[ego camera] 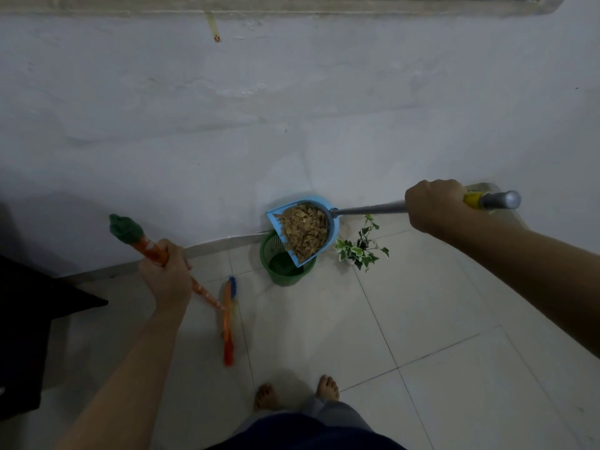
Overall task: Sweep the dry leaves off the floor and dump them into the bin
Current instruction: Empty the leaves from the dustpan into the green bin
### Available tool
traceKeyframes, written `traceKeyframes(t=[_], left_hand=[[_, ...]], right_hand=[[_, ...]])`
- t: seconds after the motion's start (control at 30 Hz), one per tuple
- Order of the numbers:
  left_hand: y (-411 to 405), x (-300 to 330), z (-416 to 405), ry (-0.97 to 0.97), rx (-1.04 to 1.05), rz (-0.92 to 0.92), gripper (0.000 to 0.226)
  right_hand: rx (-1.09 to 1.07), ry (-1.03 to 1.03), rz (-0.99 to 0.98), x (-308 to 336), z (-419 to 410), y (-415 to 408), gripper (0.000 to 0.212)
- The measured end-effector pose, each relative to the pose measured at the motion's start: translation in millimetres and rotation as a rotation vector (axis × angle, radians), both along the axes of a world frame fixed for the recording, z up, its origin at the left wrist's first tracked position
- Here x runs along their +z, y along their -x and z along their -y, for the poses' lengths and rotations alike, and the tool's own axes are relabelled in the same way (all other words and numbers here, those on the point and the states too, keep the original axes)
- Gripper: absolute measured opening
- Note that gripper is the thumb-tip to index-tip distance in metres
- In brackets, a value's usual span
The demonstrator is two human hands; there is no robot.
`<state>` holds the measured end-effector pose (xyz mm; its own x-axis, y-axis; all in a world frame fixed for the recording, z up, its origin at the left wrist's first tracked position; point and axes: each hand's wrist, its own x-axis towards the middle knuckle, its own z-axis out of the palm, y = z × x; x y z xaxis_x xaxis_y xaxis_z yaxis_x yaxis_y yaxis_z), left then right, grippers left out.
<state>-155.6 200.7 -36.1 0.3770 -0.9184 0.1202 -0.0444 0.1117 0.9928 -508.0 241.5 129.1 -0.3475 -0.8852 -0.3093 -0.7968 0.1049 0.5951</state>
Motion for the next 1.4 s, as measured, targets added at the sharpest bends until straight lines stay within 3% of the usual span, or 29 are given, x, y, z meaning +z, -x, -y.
traceKeyframes(t=[0.8,1.4], left_hand=[[2.0,-1.1,-1.8,0.001,-0.037,0.009,0.046],[7.1,1.5,-6.3,0.000,-0.025,0.022,0.039]], right_hand=[[-0.066,0.084,0.007,-15.0,-12.4,4.2,0.015],[-0.013,0.106,-0.056,-20.3,-10.1,13.2,0.015]])
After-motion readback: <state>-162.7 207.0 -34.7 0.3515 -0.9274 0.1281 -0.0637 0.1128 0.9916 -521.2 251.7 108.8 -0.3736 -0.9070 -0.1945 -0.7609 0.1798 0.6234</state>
